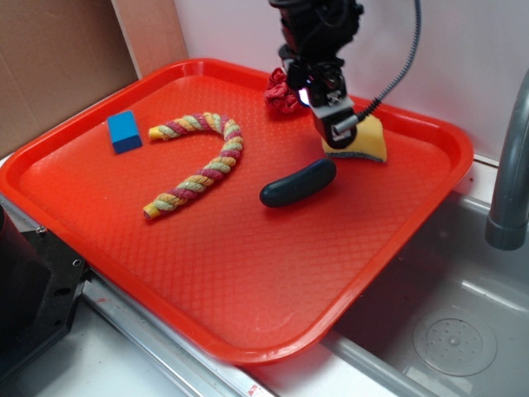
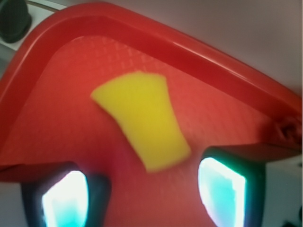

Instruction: Grab the green sponge.

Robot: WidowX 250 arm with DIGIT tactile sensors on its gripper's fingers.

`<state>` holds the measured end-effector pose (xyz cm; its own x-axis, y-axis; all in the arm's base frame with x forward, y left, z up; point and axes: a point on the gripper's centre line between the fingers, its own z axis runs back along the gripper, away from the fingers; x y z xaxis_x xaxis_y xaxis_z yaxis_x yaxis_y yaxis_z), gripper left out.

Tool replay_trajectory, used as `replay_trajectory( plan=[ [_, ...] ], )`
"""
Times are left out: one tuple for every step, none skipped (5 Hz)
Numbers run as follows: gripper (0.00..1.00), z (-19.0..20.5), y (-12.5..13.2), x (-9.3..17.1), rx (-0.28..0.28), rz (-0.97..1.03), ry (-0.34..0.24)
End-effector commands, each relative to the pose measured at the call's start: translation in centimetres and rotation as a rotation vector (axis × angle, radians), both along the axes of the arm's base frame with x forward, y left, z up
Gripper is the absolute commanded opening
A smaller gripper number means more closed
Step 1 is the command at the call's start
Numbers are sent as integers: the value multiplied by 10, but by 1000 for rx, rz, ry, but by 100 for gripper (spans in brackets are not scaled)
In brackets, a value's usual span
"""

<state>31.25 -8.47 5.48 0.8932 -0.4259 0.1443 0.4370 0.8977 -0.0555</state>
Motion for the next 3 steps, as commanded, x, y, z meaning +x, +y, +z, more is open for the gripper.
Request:
replay_trajectory(
  plan=[
    [100,-8,-5,27,34,-14,-24],
    [89,-18,-5,30,44,-10,-6],
    [0,-20,-6,30,34,-14,0]
  ],
)
